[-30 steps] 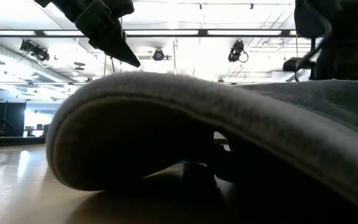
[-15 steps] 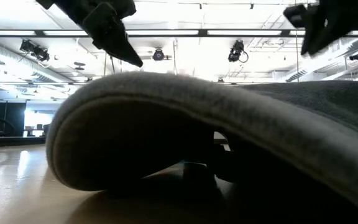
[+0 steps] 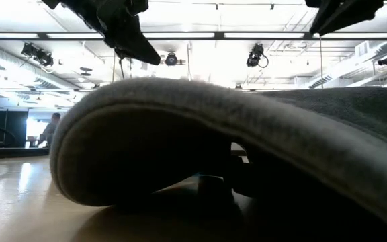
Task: Pick & Place hat
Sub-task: Put the right black cap into the yellow bin
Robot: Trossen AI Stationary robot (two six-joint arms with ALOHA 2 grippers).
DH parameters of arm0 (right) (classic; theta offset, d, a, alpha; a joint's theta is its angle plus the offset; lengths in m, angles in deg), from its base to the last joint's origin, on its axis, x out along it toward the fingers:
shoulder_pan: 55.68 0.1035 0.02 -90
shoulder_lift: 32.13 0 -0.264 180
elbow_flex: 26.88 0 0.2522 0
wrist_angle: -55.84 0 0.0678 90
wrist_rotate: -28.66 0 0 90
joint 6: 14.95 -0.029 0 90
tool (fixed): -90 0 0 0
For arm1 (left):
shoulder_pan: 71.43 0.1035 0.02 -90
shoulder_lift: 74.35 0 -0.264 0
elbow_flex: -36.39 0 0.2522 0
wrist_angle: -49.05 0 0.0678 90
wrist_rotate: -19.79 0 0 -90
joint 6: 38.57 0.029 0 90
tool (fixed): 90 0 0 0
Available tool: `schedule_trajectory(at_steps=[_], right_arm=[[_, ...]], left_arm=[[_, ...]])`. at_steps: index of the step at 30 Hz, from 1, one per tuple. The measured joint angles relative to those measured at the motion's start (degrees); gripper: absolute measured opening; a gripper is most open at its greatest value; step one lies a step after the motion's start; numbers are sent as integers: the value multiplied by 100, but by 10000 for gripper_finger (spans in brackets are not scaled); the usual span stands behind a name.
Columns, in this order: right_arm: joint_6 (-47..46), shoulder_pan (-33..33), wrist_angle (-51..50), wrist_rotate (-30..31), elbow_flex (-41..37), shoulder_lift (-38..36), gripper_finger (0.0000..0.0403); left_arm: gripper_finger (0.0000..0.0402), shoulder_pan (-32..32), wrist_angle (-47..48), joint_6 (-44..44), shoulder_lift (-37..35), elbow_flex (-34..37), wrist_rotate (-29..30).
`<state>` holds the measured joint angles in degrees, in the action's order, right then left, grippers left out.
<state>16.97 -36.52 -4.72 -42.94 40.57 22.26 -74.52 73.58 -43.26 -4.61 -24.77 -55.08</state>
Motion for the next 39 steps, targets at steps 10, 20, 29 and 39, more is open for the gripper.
schedule_trajectory(at_steps=[10,20,29,39], right_arm=[[-1820,-135,660,308,-4,788,75],[-1983,-528,780,303,-7,1559,75],[-2400,-846,1010,304,-7,2139,75],[-2667,-1141,1605,258,-7,2653,75]], left_arm=[[87,-389,301,-960,34,-2,-458],[140,-976,768,-2103,1036,0,-476],[185,-1223,738,-2325,1648,3,-467],[111,-1209,949,-1751,2045,2,156]])
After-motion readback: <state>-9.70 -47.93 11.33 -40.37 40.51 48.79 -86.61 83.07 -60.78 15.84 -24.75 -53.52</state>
